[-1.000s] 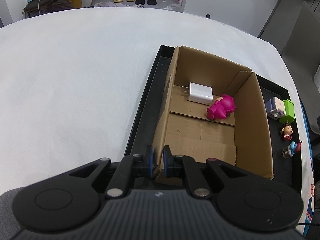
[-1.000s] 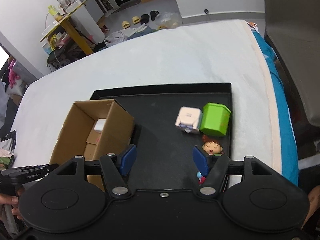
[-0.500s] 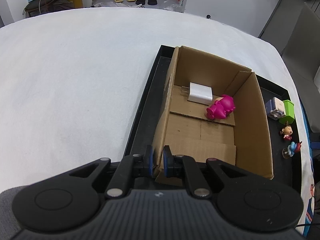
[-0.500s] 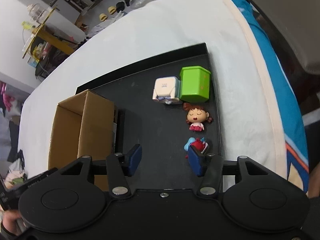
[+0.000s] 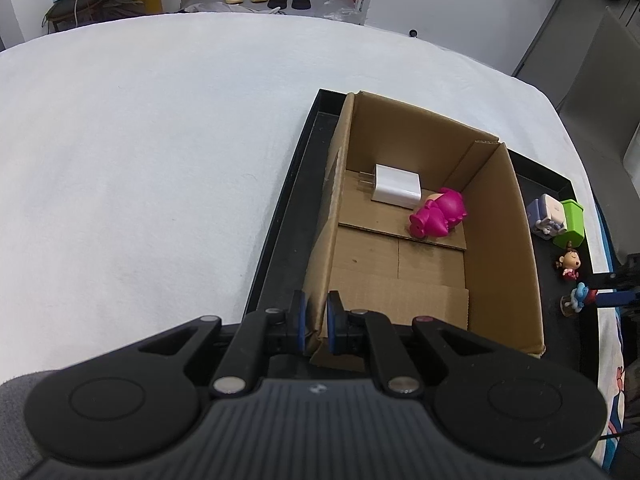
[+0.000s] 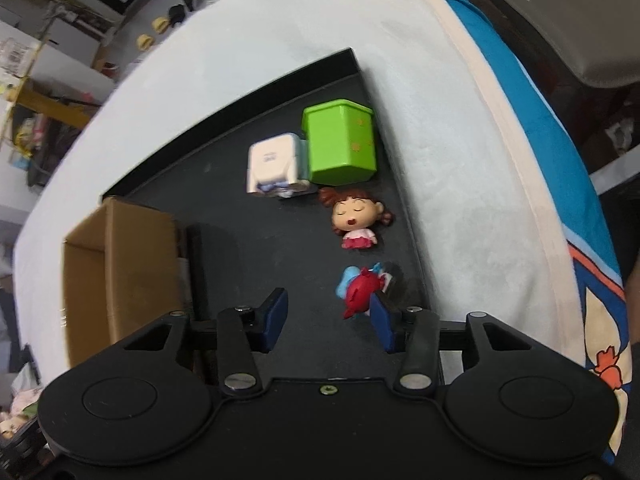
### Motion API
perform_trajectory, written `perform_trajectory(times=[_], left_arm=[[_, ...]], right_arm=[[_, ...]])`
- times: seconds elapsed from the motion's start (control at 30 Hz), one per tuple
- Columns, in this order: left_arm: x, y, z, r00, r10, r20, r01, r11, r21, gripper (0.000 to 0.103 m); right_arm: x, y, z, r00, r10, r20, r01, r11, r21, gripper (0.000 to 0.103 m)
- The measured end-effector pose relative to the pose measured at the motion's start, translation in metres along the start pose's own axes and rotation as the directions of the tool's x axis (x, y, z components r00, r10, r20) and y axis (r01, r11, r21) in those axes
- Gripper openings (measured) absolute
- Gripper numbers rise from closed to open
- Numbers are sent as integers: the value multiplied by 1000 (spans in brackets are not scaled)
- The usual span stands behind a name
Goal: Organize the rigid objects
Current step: 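Move the right tool to the blue-red toy and grasp it, then carry the blue-red toy with the right tool into the box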
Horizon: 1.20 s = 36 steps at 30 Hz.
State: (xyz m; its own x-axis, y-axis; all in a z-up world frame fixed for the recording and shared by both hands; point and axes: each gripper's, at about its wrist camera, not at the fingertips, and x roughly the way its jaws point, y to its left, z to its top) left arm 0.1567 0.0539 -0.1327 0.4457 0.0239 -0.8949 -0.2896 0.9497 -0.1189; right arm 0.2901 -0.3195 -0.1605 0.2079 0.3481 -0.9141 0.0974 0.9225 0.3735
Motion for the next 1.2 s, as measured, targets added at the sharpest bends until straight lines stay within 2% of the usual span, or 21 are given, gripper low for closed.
perform_trajectory(times=[0.37,0.43,0.53,0.93,1.2], left_arm=[[0,-4,-1,1000,6,5,-6,1000,14,9],[1,-4,-1,1000,5,6,-5,1000,18,9],[2,-4,-2,1000,5,10,-5,1000,30,9],[3,-3,-1,1000,5,11,-5,1000,22,9],[3,-1,2,1000,3,-3,-3,1000,16,9]], right_arm=[[32,13,1,989,-147,25,147,989,-4,39],[36,15,0,986,-165,36,166,986,-10,30],[35,19,-2,983,-172,56,174,984,-29,29],[17,30,-8,997,-54,61,57,997,-57,29],[-1,35,-8,997,19,81,-15,999,-52,29]])
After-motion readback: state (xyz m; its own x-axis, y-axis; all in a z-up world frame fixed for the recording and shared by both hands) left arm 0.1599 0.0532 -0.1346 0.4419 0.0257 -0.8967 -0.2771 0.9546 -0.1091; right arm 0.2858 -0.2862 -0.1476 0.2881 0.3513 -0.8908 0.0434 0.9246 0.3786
